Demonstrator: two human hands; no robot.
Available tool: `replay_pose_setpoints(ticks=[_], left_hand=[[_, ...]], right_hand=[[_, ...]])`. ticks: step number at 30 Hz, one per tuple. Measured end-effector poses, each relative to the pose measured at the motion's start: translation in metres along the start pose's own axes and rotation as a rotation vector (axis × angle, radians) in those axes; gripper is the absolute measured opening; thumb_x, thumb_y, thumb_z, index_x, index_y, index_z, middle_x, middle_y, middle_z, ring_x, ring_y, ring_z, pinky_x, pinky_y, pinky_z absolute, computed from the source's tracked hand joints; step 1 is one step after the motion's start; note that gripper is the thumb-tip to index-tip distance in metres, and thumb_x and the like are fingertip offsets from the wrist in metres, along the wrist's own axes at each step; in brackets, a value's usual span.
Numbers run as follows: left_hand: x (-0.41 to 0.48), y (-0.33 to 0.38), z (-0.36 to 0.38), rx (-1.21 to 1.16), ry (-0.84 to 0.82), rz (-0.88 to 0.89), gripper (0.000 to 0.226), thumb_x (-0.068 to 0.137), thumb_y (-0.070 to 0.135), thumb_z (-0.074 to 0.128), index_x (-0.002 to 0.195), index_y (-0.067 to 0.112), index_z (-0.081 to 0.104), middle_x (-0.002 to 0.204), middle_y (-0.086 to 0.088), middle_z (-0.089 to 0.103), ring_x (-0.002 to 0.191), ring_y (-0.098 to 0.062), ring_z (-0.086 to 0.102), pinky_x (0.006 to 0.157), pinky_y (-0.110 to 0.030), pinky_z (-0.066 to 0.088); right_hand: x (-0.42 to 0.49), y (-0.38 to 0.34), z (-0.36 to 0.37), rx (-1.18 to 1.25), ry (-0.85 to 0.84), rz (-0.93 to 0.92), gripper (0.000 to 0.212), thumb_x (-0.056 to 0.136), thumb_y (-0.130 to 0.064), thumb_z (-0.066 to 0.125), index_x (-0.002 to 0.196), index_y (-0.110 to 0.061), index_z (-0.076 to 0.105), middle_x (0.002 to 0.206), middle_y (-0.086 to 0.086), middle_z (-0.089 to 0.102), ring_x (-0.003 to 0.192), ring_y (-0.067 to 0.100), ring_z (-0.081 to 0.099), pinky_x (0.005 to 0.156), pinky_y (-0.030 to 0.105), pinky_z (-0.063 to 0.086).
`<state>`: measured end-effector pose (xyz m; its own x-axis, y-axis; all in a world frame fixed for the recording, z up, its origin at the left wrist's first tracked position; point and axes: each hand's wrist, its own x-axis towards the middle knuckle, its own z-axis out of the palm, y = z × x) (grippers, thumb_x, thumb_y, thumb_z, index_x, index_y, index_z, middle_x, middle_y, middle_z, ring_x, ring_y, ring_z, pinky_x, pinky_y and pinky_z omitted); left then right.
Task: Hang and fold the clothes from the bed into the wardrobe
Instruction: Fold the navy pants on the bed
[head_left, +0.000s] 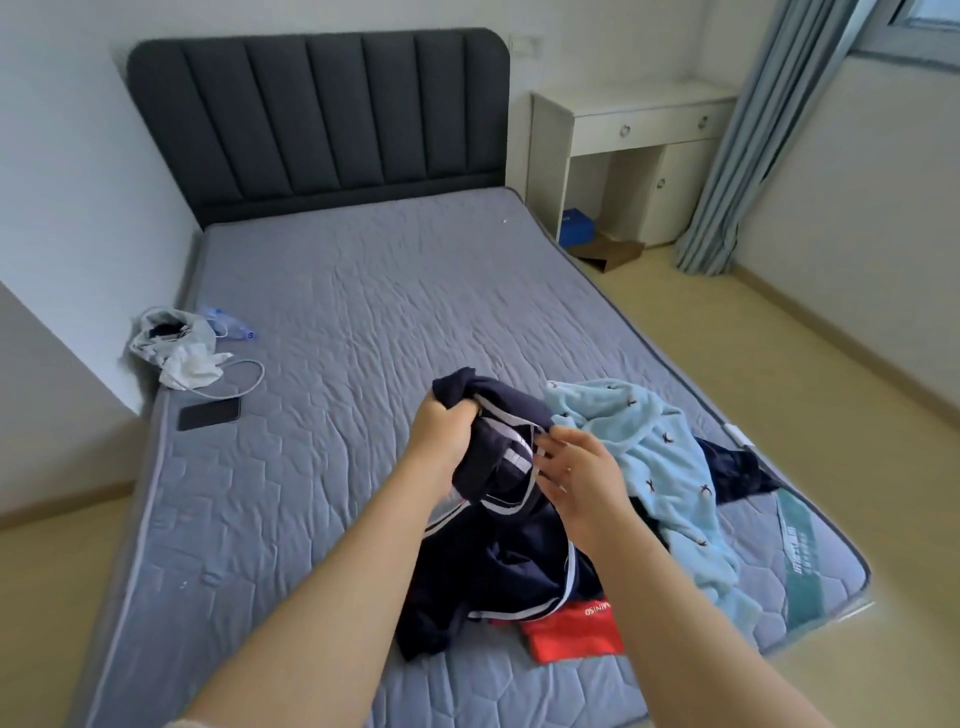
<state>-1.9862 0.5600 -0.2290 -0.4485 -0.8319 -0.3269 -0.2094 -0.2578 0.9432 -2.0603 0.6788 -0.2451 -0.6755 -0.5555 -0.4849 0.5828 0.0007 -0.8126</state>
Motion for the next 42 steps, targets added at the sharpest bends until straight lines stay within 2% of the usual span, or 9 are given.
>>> replay_pose_setpoints(ticks=[4, 8, 11, 20, 25, 28, 33, 37, 42], left_hand=[[-0.008, 0.024, -0.009, 0.607, 0.133, 0.44, 0.015, 0.085, 0.013, 0.053, 0.1, 0.008, 0.056, 0.096, -0.012, 0.062, 0.091, -0.031, 0.058, 0.069, -0.031, 0.042], [-0.02, 0.049, -0.01, 0.161, -0.126, 0.49, 0.02, 0.084, -0.004, 0.05, 0.092, 0.013, 0.058, 0.089, 0.0, 0.063, 0.09, -0.018, 0.06, 0.078, -0.026, 0.046], [-0.022, 0.056, -0.018, -0.098, -0.236, 0.486, 0.026, 0.086, -0.008, 0.046, 0.091, 0.015, 0.058, 0.081, 0.006, 0.064, 0.077, -0.003, 0.06, 0.07, -0.017, 0.049], [-0.003, -0.001, -0.04, 0.429, -0.471, 0.229, 0.065, 0.07, 0.014, 0.08, 0.123, 0.027, 0.045, 0.105, 0.017, 0.057, 0.104, -0.004, 0.057, 0.069, -0.004, 0.045], [0.008, -0.017, -0.036, 0.451, -0.138, -0.035, 0.041, 0.085, 0.03, 0.064, 0.122, 0.016, 0.055, 0.108, -0.005, 0.063, 0.099, -0.023, 0.061, 0.084, -0.033, 0.051], [0.011, -0.007, -0.034, 0.181, -0.067, -0.066, 0.032, 0.089, 0.02, 0.059, 0.119, 0.008, 0.056, 0.094, -0.011, 0.064, 0.084, -0.025, 0.062, 0.064, -0.036, 0.054], [0.002, 0.04, -0.025, -0.421, -0.085, -0.21, 0.015, 0.094, 0.017, 0.051, 0.106, 0.008, 0.056, 0.088, -0.007, 0.06, 0.072, -0.017, 0.057, 0.056, -0.033, 0.049], [-0.002, 0.085, -0.025, -0.75, -0.145, -0.226, 0.017, 0.094, 0.021, 0.052, 0.085, 0.008, 0.058, 0.083, -0.008, 0.062, 0.071, -0.018, 0.061, 0.045, -0.027, 0.052], [-0.001, 0.101, -0.031, -0.7, -0.249, -0.023, 0.012, 0.09, 0.019, 0.058, 0.089, 0.009, 0.062, 0.078, -0.007, 0.07, 0.078, -0.02, 0.067, 0.059, -0.032, 0.056]], right_hand=[[0.003, 0.012, -0.007, -0.18, 0.026, -0.058, 0.044, 0.082, 0.012, 0.043, 0.113, -0.019, 0.046, 0.095, 0.002, 0.057, 0.071, 0.015, 0.051, 0.061, 0.025, 0.039], [0.009, 0.017, 0.004, -0.529, 0.002, -0.158, 0.06, 0.079, -0.003, 0.062, 0.13, -0.027, 0.041, 0.115, 0.006, 0.05, 0.094, 0.027, 0.055, 0.069, 0.032, 0.044], [0.01, 0.007, 0.012, -0.662, 0.115, -0.159, 0.002, 0.087, -0.017, 0.057, 0.09, -0.017, 0.056, 0.089, 0.011, 0.053, 0.067, 0.02, 0.046, 0.059, 0.027, 0.038], [-0.011, -0.068, 0.067, 0.006, -0.171, -0.202, 0.02, 0.097, -0.015, 0.044, 0.083, -0.013, 0.057, 0.069, 0.004, 0.059, 0.059, 0.014, 0.056, 0.058, 0.025, 0.049], [-0.018, -0.087, 0.073, 0.171, -0.295, -0.244, 0.016, 0.098, -0.015, 0.044, 0.092, -0.012, 0.058, 0.078, 0.005, 0.066, 0.066, 0.014, 0.066, 0.07, 0.027, 0.056], [-0.008, -0.071, 0.057, -0.053, -0.241, -0.323, 0.016, 0.094, -0.012, 0.05, 0.108, -0.019, 0.053, 0.108, 0.005, 0.061, 0.087, 0.012, 0.062, 0.07, 0.023, 0.053], [-0.001, -0.012, 0.027, -0.658, -0.331, -0.213, 0.08, 0.072, -0.006, 0.076, 0.138, -0.021, 0.032, 0.127, -0.006, 0.042, 0.112, 0.012, 0.048, 0.086, 0.025, 0.044], [0.005, 0.01, 0.018, -1.006, -0.194, -0.297, 0.012, 0.082, -0.018, 0.064, 0.091, -0.014, 0.057, 0.086, 0.002, 0.064, 0.08, 0.017, 0.059, 0.077, 0.033, 0.049], [0.009, -0.024, 0.027, -0.546, 0.018, -0.363, 0.026, 0.092, -0.019, 0.048, 0.069, -0.012, 0.039, 0.064, 0.004, 0.033, 0.061, 0.017, 0.032, 0.056, 0.031, 0.028]])
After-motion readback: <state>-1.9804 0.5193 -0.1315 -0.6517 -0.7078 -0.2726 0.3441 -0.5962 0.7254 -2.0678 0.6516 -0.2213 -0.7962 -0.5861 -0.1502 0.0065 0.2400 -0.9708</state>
